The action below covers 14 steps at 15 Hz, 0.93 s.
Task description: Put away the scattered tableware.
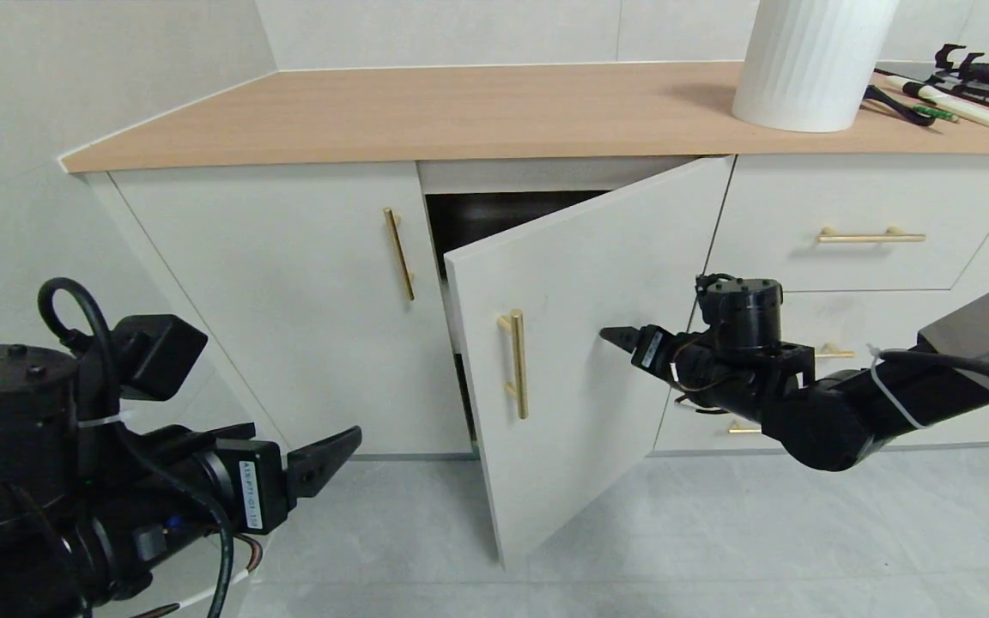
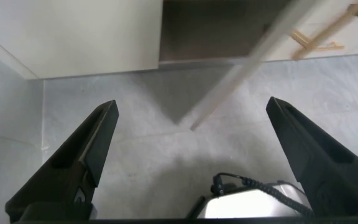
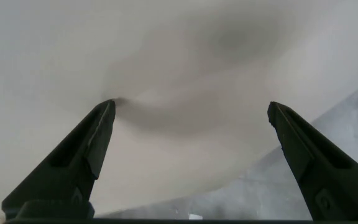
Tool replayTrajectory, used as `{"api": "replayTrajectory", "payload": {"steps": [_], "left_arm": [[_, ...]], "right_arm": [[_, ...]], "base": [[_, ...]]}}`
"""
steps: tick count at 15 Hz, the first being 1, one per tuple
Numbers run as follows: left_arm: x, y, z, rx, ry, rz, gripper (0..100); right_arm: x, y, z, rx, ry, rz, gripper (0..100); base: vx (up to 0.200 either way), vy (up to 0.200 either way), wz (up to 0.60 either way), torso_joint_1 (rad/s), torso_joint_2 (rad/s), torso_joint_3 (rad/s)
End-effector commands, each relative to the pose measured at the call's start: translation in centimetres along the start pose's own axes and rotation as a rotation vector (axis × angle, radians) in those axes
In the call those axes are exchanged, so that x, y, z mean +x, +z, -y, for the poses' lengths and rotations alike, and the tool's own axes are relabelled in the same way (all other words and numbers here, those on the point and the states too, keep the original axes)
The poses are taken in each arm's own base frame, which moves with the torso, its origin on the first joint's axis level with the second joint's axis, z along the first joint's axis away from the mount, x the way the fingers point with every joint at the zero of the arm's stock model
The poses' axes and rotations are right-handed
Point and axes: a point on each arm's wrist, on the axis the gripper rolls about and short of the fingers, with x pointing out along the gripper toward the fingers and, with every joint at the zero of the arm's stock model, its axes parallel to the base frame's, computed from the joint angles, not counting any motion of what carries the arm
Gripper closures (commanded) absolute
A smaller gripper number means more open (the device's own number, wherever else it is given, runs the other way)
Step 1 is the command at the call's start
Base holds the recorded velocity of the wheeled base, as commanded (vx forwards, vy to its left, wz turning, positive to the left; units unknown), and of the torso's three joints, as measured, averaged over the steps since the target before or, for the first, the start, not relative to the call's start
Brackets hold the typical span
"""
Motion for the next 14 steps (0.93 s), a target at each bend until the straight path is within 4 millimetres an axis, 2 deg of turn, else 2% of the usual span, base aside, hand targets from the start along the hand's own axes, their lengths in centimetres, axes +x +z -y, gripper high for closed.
{"api": "replayTrajectory", "payload": {"steps": [1,4,7,12,14], "left_arm": [[0.0,0.0,0.0,0.000,0.002,-0.001,0],[0.1,-0.1,0.0,0.003,0.003,-0.004,0],[0.1,-0.1,0.0,0.003,0.002,-0.004,0],[0.1,-0.1,0.0,0.003,0.000,-0.006,0],[0.1,-0.1,0.0,0.004,0.001,-0.007,0]], "right_arm": [[1.1,-0.2,0.2,0.018,-0.021,0.036,0],[3.2,-0.1,0.5,0.025,-0.105,0.129,0],[4.1,0.3,0.9,0.041,-0.125,0.165,0],[6.8,1.5,2.0,0.056,-0.157,0.249,0],[7.2,2.1,2.3,0.059,-0.159,0.271,0]], "base": [[0.000,0.000,0.00,0.000,0.00,0.000],[0.000,0.000,0.00,0.000,0.00,0.000],[0.000,0.000,0.00,0.000,0.00,0.000],[0.000,0.000,0.00,0.000,0.00,0.000],[0.000,0.000,0.00,0.000,0.00,0.000]]}}
